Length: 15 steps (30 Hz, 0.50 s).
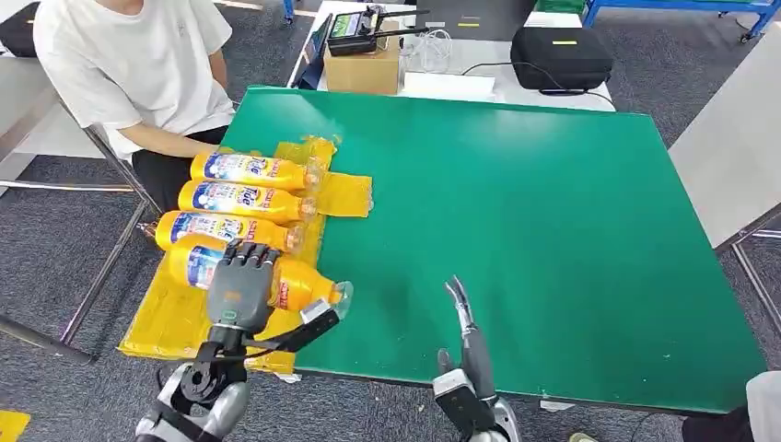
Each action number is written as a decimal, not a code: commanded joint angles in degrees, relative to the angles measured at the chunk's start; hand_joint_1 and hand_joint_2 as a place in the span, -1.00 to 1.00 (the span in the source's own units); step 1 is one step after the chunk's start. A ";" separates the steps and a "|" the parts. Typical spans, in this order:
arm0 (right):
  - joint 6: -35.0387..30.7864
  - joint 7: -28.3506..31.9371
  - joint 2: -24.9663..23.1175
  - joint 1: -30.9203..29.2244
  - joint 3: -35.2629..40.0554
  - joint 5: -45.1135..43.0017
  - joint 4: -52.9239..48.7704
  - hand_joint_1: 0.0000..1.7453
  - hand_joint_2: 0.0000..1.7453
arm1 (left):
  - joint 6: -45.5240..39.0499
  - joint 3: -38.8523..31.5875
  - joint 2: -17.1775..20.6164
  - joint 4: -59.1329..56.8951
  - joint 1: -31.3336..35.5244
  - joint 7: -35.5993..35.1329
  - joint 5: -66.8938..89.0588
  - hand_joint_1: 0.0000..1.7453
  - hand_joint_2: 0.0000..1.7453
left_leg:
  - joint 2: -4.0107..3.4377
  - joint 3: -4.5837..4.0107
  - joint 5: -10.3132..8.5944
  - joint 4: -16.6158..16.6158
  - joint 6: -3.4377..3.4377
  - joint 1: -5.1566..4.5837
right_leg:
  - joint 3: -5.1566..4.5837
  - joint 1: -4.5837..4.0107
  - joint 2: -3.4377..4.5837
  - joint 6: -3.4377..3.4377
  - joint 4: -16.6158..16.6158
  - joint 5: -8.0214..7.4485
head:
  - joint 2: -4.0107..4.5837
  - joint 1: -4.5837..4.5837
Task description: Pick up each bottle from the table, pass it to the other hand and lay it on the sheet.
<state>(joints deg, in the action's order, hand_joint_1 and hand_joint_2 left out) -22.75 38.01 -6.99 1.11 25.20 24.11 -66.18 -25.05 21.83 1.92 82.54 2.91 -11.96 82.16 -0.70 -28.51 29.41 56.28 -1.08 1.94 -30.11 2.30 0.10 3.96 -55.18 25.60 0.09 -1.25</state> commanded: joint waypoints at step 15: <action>10.14 1.04 -2.61 -5.78 0.20 -2.39 5.05 -1.00 -1.00 | 11.50 1.54 -6.51 -39.74 26.96 0.03 -18.13 1.00 1.00 | 0.23 0.16 -0.10 -0.06 0.10 0.03 | 0.24 -0.06 -0.19 -0.18 0.07 -0.02 | 0.00 0.02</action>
<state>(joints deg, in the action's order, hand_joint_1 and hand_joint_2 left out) -14.99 38.75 -8.68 0.35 23.74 22.38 -66.93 -11.78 22.60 -1.82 70.02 13.51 -9.84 66.33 -0.68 -28.41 29.35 56.29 -1.08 1.94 -30.01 2.29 0.09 3.94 -55.20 25.58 0.09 -1.22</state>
